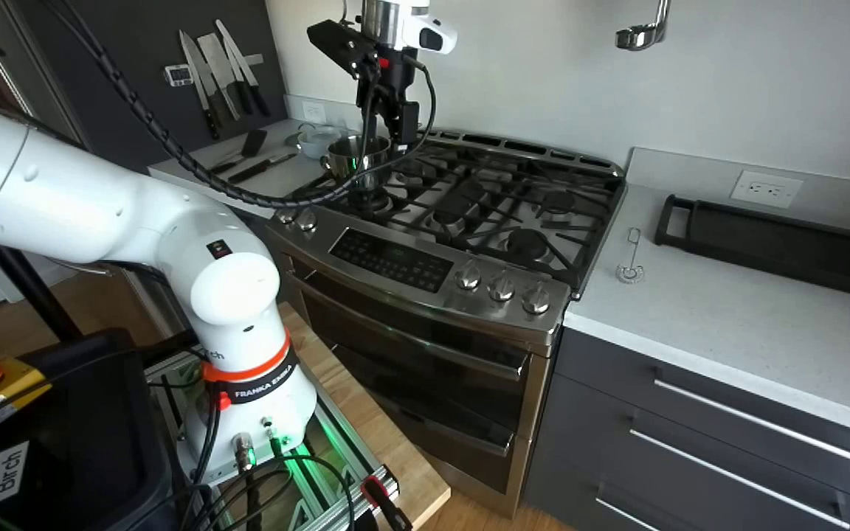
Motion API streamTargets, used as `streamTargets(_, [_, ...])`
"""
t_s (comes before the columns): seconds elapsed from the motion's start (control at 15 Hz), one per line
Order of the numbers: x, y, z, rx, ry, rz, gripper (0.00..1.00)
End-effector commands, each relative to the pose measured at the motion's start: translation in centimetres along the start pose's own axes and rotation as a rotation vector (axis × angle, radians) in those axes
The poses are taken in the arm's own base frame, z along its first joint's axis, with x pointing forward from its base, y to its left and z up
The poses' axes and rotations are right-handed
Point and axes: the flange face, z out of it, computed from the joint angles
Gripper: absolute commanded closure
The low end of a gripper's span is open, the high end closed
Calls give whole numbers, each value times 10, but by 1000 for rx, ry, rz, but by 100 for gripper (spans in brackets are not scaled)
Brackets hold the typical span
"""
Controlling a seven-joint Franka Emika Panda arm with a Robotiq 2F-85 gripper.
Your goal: Press the far left button on the silver kitchen hood
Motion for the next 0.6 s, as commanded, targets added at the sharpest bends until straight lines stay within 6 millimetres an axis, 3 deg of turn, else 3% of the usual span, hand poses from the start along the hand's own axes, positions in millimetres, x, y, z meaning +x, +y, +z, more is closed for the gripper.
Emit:
streamTargets(0.0, [0, 0, -1, 0, -1, 0, 0])
streamTargets(0.33, [0, 0, -23, -43, 66, -22, 0])
streamTargets(0.53, [2, -17, -48, -112, 130, -104, 0])
